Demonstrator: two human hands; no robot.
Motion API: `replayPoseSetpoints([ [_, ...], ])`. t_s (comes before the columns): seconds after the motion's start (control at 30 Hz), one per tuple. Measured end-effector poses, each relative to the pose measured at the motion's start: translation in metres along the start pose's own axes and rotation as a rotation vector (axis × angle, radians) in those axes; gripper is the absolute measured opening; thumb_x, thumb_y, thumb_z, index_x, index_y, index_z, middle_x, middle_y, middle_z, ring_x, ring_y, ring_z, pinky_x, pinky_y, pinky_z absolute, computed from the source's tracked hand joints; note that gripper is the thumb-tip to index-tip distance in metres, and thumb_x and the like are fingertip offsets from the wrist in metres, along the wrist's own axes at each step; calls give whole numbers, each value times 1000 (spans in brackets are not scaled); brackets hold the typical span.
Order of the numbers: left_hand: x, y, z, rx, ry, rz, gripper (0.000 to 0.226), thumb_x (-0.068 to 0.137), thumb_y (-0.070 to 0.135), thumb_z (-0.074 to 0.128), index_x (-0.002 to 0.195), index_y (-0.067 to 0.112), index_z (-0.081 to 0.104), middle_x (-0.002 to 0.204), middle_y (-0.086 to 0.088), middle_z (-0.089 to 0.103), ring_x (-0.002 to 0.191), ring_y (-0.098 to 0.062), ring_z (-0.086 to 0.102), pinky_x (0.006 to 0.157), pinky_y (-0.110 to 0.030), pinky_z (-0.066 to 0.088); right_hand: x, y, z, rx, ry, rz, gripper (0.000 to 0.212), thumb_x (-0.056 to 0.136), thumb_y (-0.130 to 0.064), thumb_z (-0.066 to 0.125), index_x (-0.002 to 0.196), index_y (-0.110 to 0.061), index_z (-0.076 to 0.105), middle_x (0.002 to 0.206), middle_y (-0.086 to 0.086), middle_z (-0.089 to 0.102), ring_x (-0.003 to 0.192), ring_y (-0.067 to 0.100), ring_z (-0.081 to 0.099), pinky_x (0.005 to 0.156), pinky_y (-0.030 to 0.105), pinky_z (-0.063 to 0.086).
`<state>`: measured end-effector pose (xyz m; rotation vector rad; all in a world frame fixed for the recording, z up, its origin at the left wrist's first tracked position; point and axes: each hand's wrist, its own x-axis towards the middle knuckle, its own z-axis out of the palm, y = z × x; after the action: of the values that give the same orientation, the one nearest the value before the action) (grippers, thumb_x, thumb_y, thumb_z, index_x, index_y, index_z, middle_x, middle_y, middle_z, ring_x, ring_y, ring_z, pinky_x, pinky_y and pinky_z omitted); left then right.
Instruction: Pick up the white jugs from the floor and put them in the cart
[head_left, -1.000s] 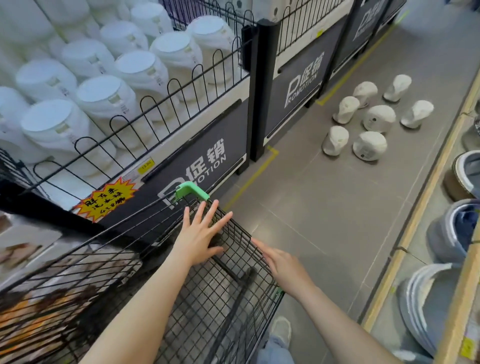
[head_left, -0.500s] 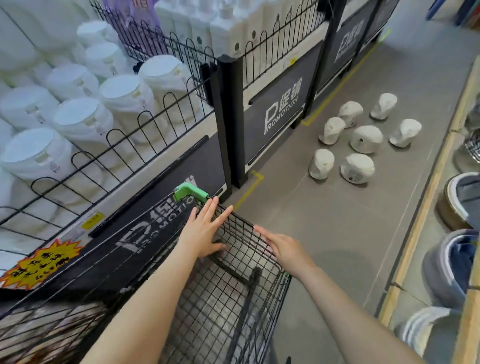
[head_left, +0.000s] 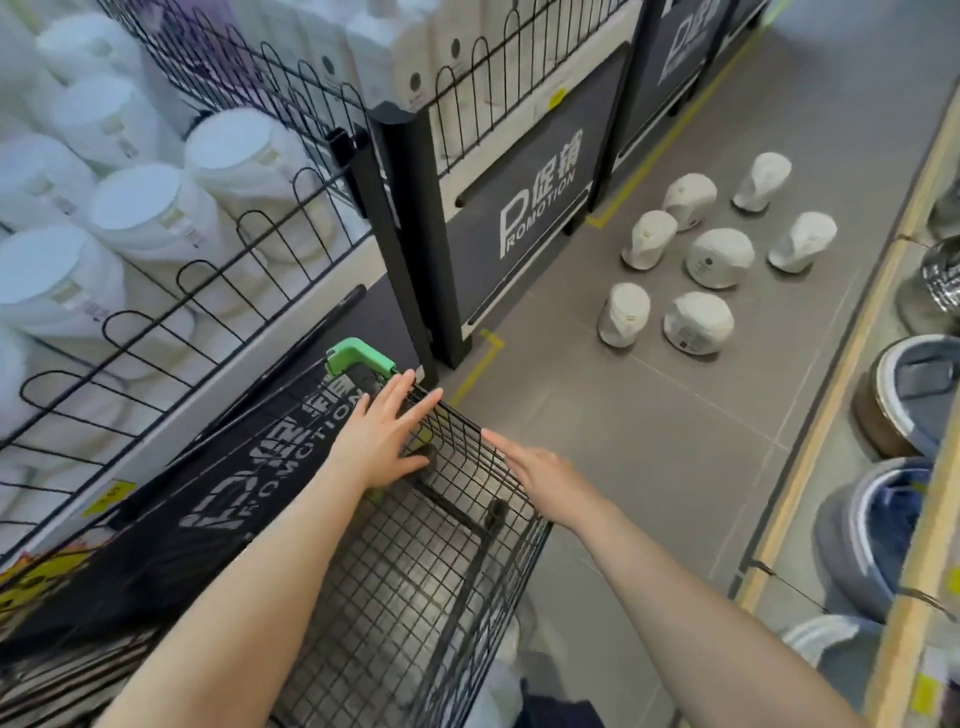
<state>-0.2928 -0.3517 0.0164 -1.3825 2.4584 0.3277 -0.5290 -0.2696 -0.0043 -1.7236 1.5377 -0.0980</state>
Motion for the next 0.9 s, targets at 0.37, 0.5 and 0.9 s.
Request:
replayPoseSetpoints([
  [0.37,100,90,-107,-205,25,3,61,91,47,47,145,28,26,147,-3,36,127,-23,44,100,-39,42,-14,85,-160,250,113,198,44,95,-30,44,139,-29,38,129,13,55,119,24,52,102,31,37],
  [0.5,164,165,-151,-341,65,32,59,92,43,49,145,27,27,142,0,40,118,-20,51,94,-33,44,-34,146,-249,283,248,269,46,91,-26,54,136,-21,44,125,11,57,115,25,55,98,28,38],
  [0.9,343,305,-186,-556,-20,48,61,90,40,55,143,24,31,138,-2,46,127,-16,44,102,-27,35,-45,321,-395,418,373,420,55,85,-22,64,136,-15,43,129,11,54,112,22,54,87,18,35],
])
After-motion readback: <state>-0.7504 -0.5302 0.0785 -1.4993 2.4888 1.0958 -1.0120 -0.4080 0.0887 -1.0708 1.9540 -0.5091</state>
